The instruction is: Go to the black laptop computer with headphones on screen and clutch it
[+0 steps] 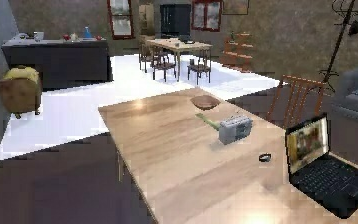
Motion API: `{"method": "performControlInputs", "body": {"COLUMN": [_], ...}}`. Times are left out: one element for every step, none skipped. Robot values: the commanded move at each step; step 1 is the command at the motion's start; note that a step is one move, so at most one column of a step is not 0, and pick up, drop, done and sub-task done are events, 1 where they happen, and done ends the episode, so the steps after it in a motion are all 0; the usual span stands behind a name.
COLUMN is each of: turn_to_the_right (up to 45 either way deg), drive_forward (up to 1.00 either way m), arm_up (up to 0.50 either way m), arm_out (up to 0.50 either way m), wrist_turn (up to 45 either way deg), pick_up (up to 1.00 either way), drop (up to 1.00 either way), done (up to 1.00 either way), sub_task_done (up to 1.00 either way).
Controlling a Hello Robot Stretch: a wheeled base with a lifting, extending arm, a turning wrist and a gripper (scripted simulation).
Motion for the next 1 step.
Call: {"method": "performControlInputs", "body": {"turn_to_the_right": [45.0], "drive_forward": [0.0], "arm_up": [0.0], "arm_out": [0.0], "wrist_turn": [0.0], "pick_up": [0.0], "drop": [0.0], "done": [0.0], "sub_task_done": [0.0]}}
